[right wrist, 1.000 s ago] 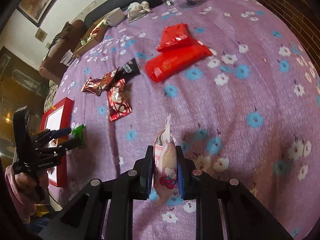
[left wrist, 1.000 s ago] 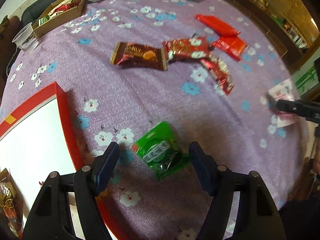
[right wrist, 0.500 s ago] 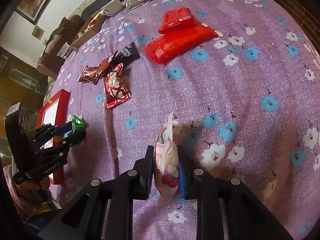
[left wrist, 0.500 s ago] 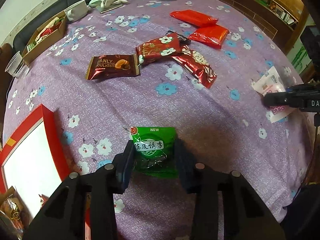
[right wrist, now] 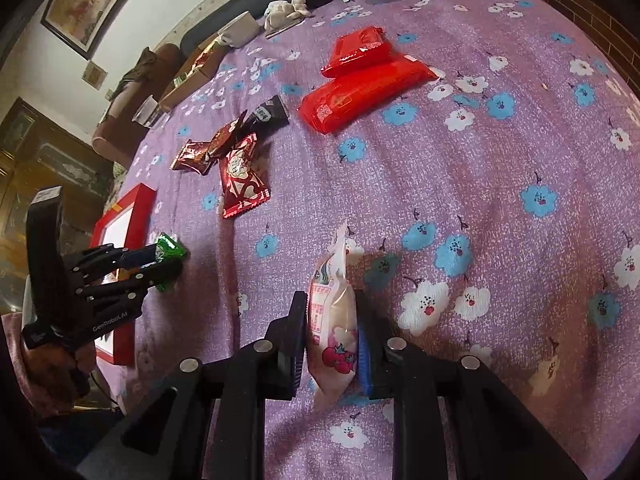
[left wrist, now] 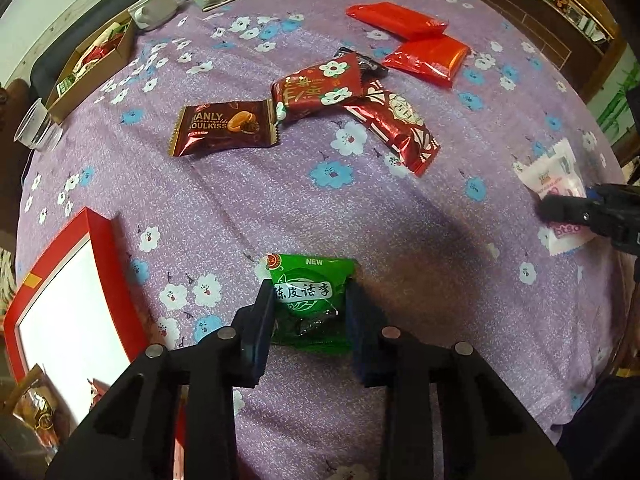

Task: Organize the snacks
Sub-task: 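Grasp the green candy packet with the left tool, then release the green packet over the tray with the left tool while the right releases the pink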

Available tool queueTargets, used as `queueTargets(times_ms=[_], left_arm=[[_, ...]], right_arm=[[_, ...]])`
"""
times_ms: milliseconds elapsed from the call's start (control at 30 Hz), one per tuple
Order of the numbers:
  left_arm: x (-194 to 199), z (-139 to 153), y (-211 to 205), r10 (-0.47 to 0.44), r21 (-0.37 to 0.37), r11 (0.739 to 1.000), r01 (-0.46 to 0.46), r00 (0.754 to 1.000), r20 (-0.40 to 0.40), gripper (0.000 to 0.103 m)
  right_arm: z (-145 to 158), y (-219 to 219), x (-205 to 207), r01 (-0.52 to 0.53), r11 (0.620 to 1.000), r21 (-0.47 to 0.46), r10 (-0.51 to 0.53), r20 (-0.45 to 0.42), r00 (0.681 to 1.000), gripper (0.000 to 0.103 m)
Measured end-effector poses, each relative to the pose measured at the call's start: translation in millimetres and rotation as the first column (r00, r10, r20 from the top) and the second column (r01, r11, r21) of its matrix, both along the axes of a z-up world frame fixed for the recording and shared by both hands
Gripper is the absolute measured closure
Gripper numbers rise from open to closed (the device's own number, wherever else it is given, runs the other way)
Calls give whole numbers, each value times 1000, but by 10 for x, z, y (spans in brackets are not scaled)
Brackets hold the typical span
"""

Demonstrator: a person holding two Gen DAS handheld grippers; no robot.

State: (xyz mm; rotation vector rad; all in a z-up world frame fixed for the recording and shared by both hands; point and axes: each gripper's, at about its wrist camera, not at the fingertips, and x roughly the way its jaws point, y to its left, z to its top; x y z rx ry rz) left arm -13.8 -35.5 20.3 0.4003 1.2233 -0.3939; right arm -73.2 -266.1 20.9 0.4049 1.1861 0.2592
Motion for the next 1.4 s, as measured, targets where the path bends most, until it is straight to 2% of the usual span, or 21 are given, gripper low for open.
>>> queueTargets(times_ms=[300,567,1000,1400], left_arm=[[-22,36,-66,51,7,999,-51,998,-27,74],[-144,126,-125,55,-7,998,-55,998,-36,74],[-317,443,-272,107,-87,990,-109,994,-30,74],[-431,577,-115,204,-152,966,-210,977,-55,74]], right_arm=[[34,-54,-25,-30,999,19,30,3,1000,81],[272,87,-1,-110,994,3,110,73,991,81],[375,267,47,-229,973,1,227,113,967,81],[389,509,118,-317,948,-1,315,104,943,81]])
